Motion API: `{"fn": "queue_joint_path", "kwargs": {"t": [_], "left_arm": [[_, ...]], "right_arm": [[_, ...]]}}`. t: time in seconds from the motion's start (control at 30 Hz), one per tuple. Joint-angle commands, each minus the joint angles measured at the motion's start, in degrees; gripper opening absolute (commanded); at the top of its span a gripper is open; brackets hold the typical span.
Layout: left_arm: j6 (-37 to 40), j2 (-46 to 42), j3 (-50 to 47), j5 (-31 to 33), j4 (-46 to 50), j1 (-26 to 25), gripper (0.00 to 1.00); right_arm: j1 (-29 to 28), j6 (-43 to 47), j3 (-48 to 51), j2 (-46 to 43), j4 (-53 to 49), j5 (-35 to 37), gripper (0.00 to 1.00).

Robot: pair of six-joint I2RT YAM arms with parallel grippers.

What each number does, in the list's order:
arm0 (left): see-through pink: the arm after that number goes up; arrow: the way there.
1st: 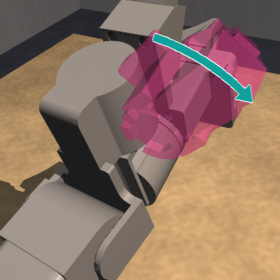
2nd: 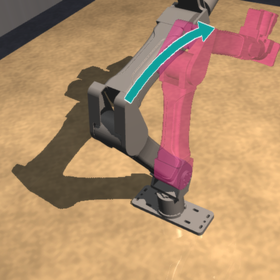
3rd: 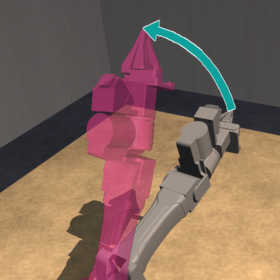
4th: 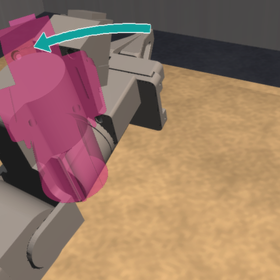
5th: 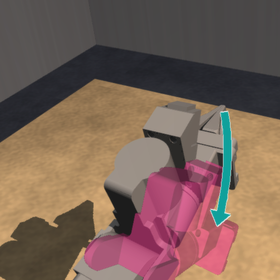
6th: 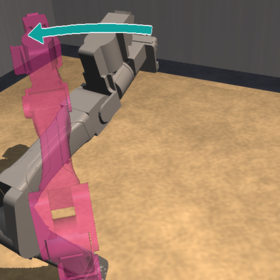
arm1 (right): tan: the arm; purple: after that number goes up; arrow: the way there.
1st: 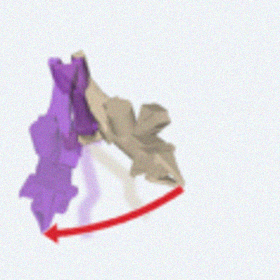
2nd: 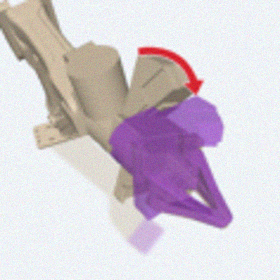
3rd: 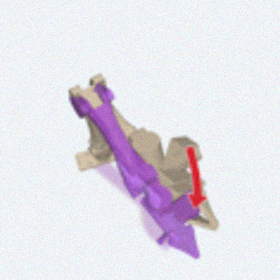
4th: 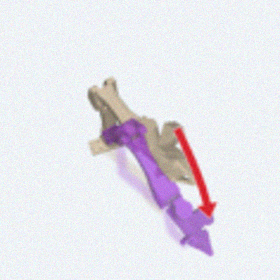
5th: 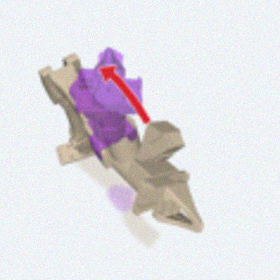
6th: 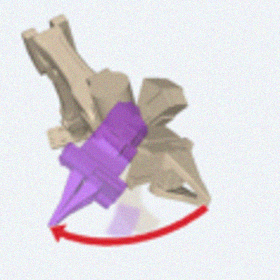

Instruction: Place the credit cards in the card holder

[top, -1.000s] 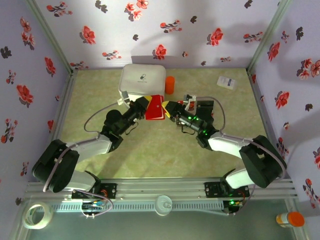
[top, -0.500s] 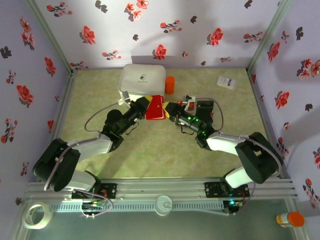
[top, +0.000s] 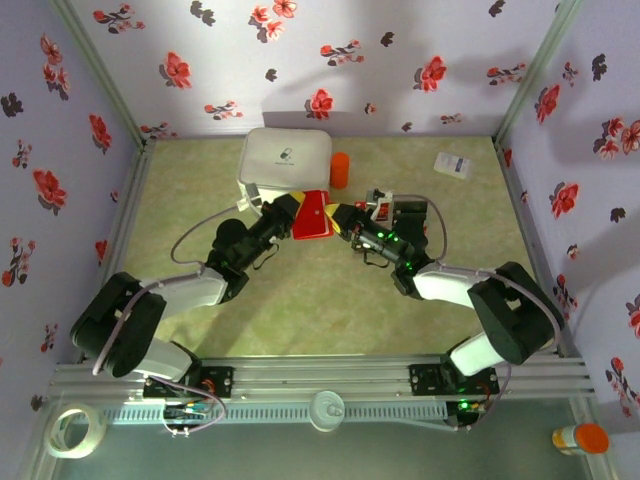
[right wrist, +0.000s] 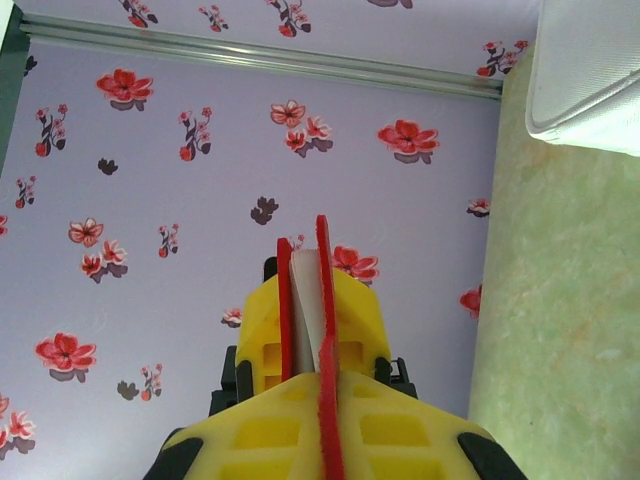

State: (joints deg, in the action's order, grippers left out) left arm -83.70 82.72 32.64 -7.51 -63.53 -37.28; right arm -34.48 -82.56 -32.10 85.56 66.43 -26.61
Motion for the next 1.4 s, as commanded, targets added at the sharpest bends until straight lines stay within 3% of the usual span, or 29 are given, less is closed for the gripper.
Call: {"fn": "queue_joint_path", "kwargs": {"t": [0.0, 0.27, 0.4, 0.57, 0.67, 0.87, 1.07, 1.23, 1.37], "left_arm": [[0.40, 1.08, 0.88, -0.71, -2.57, -0.47, 0.22], [1.10, 0.48, -1.08, -1.01, -2.35, 0.87, 0.70], [2.68, -0.96, -2.98, -1.36, -0.65, 1.82, 0.99], [6.20, -6.18, -5.90, -1.92, 6.04, 4.12, 1.00], [11.10, -12.06, -5.63, -2.17, 16.31, 5.41, 1.00], [31.53, -20.02, 10.37, 1.29, 59.26, 4.38, 1.00], [47.57, -10.94, 30.90, 11.24, 87.54, -2.90, 1.00], [53.49, -0.70, 42.54, 21.37, 100.53, -9.66, 1.00], [54.81, 3.99, 45.57, 27.91, 105.60, -12.65, 1.00]], "right_arm": [[-0.68, -0.26, -0.03, 0.90, 3.99, -2.34, 0.00], [-0.25, -0.15, 1.15, 2.94, 5.43, -1.53, 0.00], [0.44, -1.05, 1.53, 3.97, 6.71, -1.67, 0.00], [0.88, -0.89, 1.60, 3.86, 5.87, -1.68, 0.00], [0.91, 0.17, 1.84, 3.40, 3.68, -1.43, 0.00], [0.91, 2.58, 2.94, 2.47, -1.26, -0.30, 0.00], [0.83, 4.23, 4.85, 1.68, -3.98, 1.10, 0.00], [0.82, 4.79, 6.73, 1.00, -4.65, 2.39, 0.00], [0.82, 5.29, 7.86, 0.08, -5.24, 3.09, 0.00]]}}
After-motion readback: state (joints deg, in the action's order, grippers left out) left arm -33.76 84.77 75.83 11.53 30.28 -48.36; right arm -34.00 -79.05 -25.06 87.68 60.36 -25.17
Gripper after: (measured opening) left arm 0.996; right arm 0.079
